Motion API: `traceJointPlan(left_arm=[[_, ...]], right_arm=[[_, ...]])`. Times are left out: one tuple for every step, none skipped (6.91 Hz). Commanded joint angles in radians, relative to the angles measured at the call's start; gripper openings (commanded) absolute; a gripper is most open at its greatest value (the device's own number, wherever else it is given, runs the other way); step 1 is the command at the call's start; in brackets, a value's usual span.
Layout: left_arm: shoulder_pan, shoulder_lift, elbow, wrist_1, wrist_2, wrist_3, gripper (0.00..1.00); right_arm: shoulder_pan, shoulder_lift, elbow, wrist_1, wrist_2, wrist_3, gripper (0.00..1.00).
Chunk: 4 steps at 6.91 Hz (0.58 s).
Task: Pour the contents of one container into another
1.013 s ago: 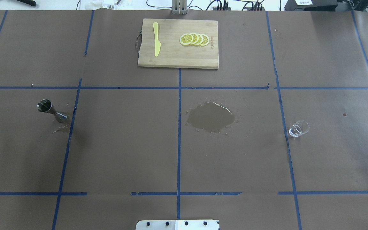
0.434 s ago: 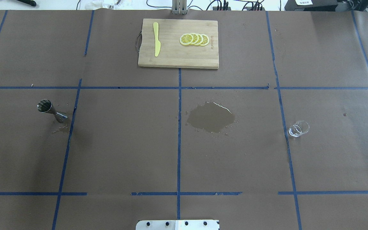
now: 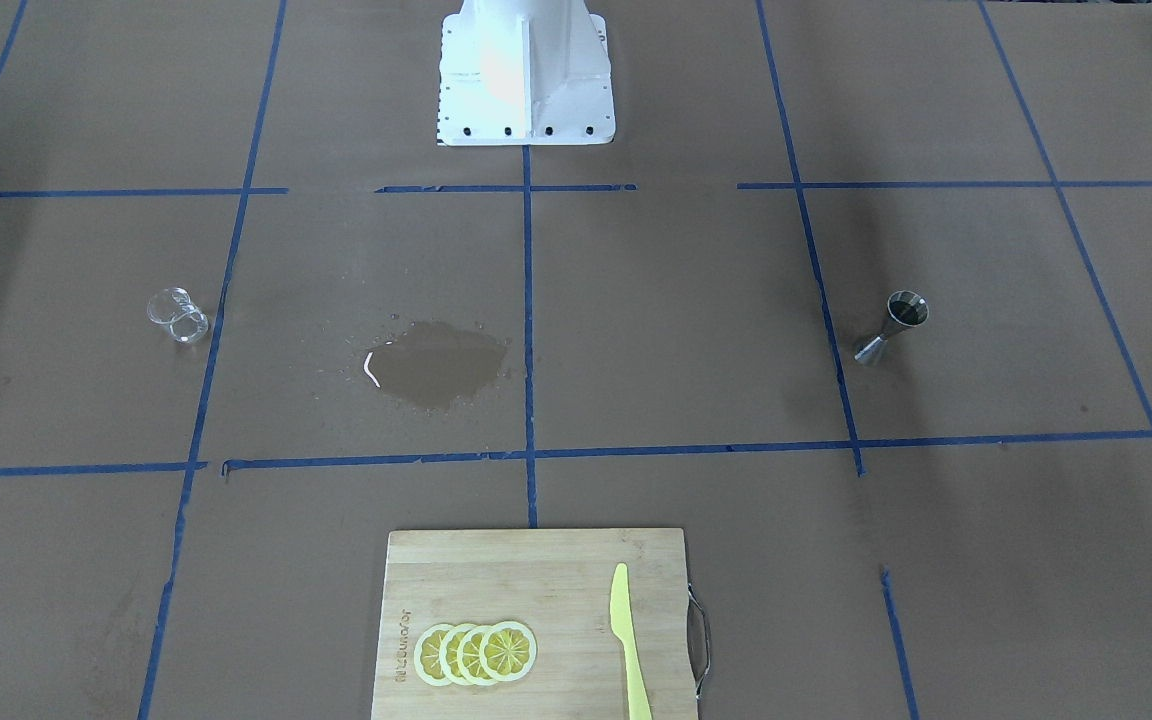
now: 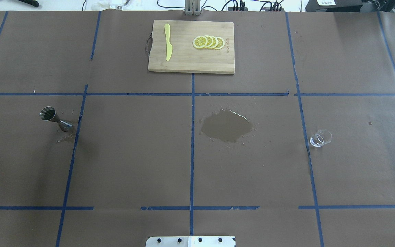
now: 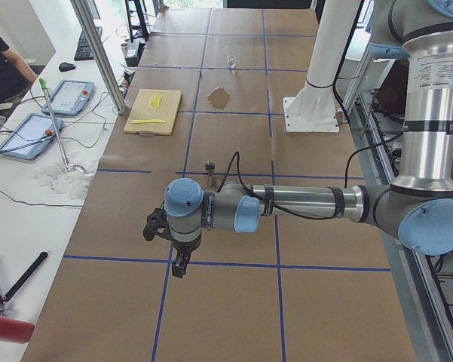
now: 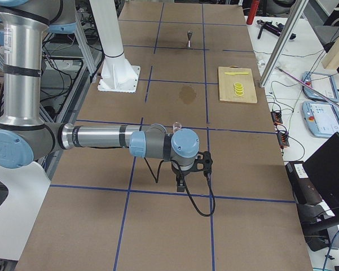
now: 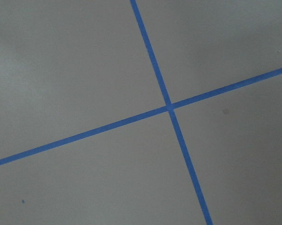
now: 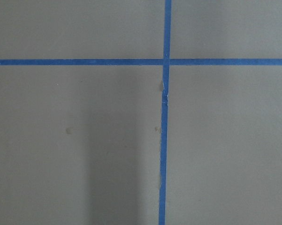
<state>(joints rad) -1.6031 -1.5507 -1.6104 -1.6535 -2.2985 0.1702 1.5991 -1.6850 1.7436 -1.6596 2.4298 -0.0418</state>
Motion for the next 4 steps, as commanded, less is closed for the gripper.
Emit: traceJointPlan(left_arm=[[-0.001, -0.002, -0.005, -0.005, -0.002, -0.028, 1.00], [0.000, -0.005, -0.003, -0.006, -0.002, -0.035, 1.00], [-0.001, -0.006, -0.002, -0.017, -0.002, -0.053, 1.00], [-0.001, -0.006, 0.001, -0.037, -0.004, -0.054, 1.00]], right_arm=[[0.001, 0.011, 0.001, 0.003, -0.008, 0.033, 1.00], [0.002, 0.013, -0.003, 0.032, -0.008, 0.034, 1.00], [0.002, 0.008, -0.007, 0.082, -0.009, 0.077, 1.00], [0.002, 0.008, -0.013, 0.133, -0.009, 0.168, 1.00]])
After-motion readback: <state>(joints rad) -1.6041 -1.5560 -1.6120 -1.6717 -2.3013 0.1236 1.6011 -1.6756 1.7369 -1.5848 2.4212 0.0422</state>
